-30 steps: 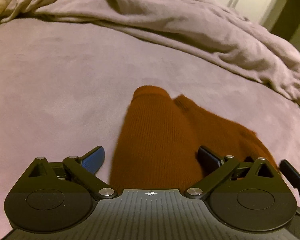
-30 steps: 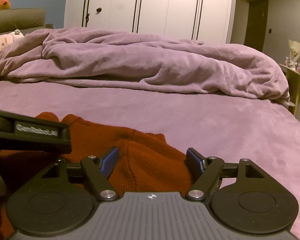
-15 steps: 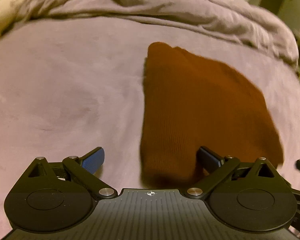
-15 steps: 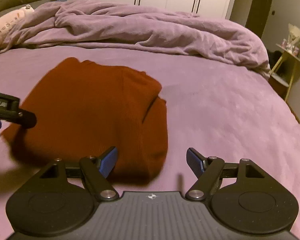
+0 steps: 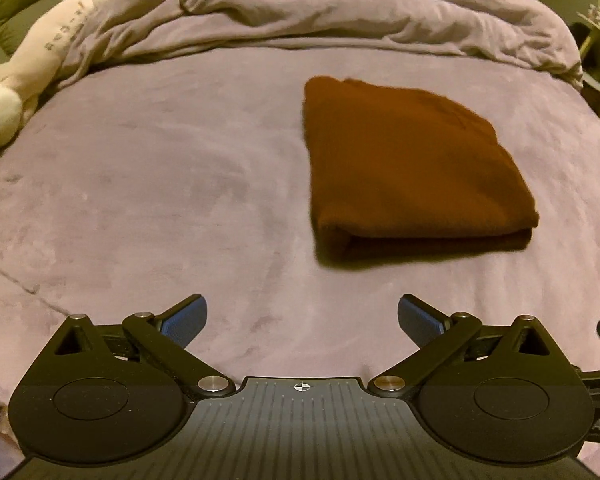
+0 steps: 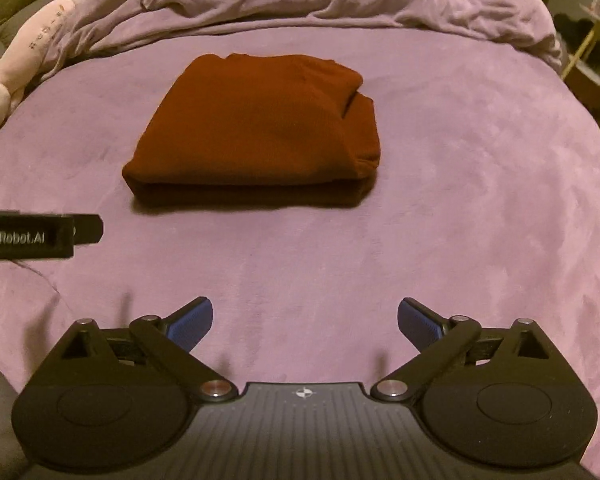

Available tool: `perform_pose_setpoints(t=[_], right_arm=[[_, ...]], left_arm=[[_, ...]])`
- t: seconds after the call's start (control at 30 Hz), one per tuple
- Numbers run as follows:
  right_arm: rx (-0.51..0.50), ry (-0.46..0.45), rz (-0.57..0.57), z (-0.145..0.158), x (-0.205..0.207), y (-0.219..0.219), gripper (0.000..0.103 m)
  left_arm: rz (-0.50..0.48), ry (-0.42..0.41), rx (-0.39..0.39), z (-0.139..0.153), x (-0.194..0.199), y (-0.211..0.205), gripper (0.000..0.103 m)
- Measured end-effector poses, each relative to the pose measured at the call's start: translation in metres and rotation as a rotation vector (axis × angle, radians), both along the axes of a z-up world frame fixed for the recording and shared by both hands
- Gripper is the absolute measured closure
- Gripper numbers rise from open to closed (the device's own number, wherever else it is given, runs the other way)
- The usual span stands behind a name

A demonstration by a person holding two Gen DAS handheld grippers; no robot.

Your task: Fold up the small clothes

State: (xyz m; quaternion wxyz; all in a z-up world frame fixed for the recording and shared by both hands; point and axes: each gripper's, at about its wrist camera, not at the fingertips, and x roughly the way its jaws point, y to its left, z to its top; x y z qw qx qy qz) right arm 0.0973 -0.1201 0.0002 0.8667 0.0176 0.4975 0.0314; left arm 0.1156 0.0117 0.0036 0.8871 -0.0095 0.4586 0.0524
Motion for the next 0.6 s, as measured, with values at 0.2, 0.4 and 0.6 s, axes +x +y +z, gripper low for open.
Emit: perform_pose_setpoints(t=[0.2,0.4,0.6], right_arm=[[0.025,-0.012,-0.012,0.022,0.001,0.001,0.004],[-0.030,-0.029,-0.025,0.036,0.009,0.003,0.004],[-0.029,-0.017,-0.051,0.036,0.024,0.001,0.004]], left_arm=[[-0.017,-0.029,-0.025,0.019,-0.008,0.003,0.000],[-0.030,-0.012,-0.016,0.020,-0.003,0.001,0.000],[-0.020,0.025,0.011,0.011,0.005,-0.002,0.000]])
